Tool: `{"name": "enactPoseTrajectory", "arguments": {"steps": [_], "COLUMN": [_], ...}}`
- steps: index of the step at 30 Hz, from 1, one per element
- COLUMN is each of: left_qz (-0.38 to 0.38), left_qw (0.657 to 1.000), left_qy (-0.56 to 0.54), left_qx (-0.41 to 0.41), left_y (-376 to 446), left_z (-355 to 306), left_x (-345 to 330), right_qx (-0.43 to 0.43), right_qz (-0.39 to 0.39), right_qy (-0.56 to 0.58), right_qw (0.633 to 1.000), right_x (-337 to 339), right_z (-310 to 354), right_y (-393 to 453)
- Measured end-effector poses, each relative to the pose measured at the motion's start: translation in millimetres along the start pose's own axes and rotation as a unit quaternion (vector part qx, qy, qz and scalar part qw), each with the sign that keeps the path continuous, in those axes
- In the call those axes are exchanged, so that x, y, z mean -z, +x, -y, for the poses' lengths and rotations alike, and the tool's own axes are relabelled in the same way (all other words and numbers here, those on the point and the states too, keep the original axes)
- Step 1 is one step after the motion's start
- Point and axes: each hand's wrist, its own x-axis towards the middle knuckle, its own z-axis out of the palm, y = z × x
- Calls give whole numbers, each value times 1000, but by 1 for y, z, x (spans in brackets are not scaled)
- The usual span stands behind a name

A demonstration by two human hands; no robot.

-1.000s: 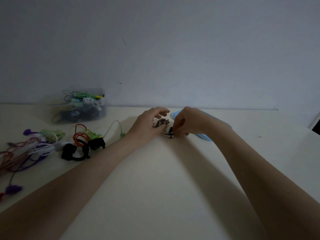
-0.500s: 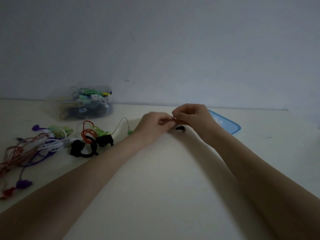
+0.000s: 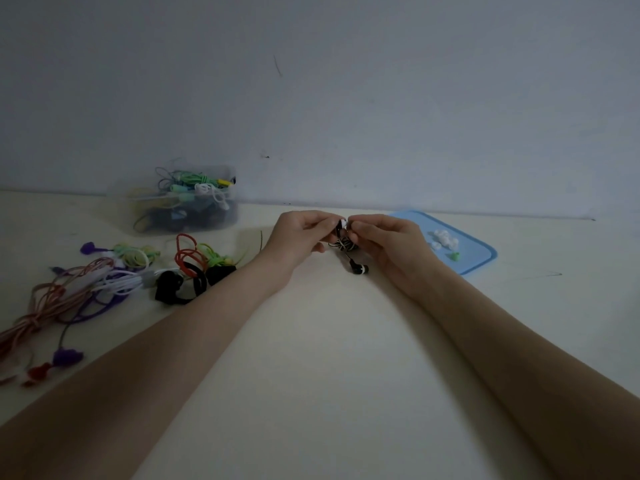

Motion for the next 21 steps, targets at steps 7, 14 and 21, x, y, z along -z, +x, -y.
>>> {"name": "enactPoseTrajectory", "arguments": {"steps": [7, 14, 21], "left_qz": [5, 4, -6], "left_qw": [1000, 1000, 999], "left_qy": [16, 18, 33], "left_qx": [-20, -13, -28], "left_y": [-5, -5, -4], "left_z": [-3, 0, 1], "left_x": [-1, 1, -1], "right_qx": [11, 20, 38], "right_qz": [4, 14, 7], "right_qy": [-2, -4, -45], "right_qw": [1000, 1000, 998], "right_x": [0, 1, 2], "right_z": [2, 1, -1], "right_y": [-3, -5, -6]}}
